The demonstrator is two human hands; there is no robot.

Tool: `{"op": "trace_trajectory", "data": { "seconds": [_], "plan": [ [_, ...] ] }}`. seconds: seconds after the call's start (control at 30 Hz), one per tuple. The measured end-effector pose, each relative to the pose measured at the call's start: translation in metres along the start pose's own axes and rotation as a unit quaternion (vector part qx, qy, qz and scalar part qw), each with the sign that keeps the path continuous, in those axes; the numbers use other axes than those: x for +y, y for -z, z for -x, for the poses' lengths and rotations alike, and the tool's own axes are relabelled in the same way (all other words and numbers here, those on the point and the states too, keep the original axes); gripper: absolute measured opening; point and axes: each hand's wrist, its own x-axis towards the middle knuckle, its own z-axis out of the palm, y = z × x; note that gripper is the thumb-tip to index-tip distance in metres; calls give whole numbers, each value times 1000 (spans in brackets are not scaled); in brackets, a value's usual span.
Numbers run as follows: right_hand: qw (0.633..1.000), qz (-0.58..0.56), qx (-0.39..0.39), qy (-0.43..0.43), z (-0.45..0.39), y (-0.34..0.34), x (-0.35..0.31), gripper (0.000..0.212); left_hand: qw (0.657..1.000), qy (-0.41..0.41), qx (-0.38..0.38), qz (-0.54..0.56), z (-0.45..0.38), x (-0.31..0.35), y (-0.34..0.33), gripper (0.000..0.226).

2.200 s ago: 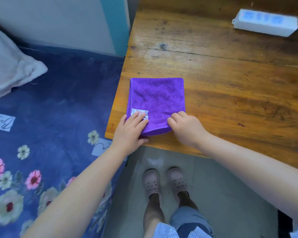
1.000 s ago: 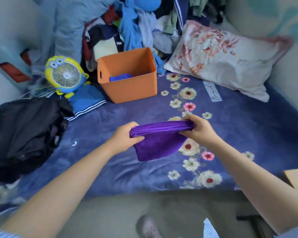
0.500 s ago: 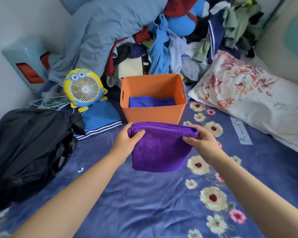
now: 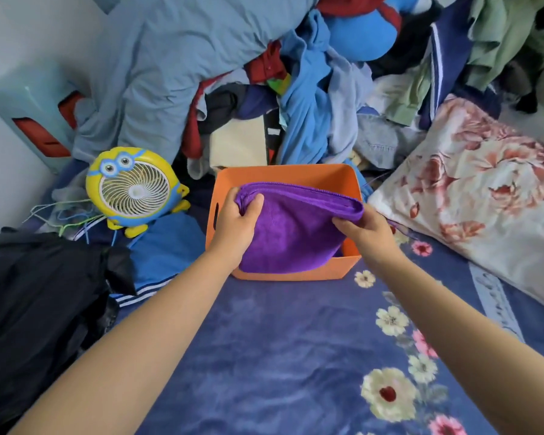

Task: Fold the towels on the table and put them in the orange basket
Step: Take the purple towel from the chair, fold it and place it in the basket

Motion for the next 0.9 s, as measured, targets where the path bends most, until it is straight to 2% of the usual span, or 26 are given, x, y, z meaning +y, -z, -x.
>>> {"op": "trace_trajectory", "data": {
  "seconds": [0.1,0.17,0.2,0.27,0.37,0.5,0.57,0.63,0.9],
  "plan": [
    [999,33,10,37,-50,-5,-1,28,1000,-2,21,8,-47,-10,-14,19],
    [996,72,37,45,-79,-7,6,27,1000,4,21,-1,-72,-21,-27,12],
    [992,102,51,44,-95,-9,13,28,1000,16,19,4,-88,-30,-36,5],
    [980,184,76,26,-120,-11,32,29,997,68,13,21,-112,-53,-53,13],
    [950,292,84,-76,-149,-10,68,29,988,153,-20,-5,-139,-94,-79,14],
    [880,402,8,-254,-182,-5,119,36,958,254,-92,-93,-158,-151,-111,38],
    [861,420,-8,-288,-197,-4,140,35,940,294,-119,-122,-167,-175,-126,47],
    [862,403,6,-308,-210,-4,158,35,931,313,-127,-134,-176,-193,-140,48],
    [851,354,96,-375,-243,-5,213,47,915,302,-122,-238,-209,-236,-177,44]
  ]
}}
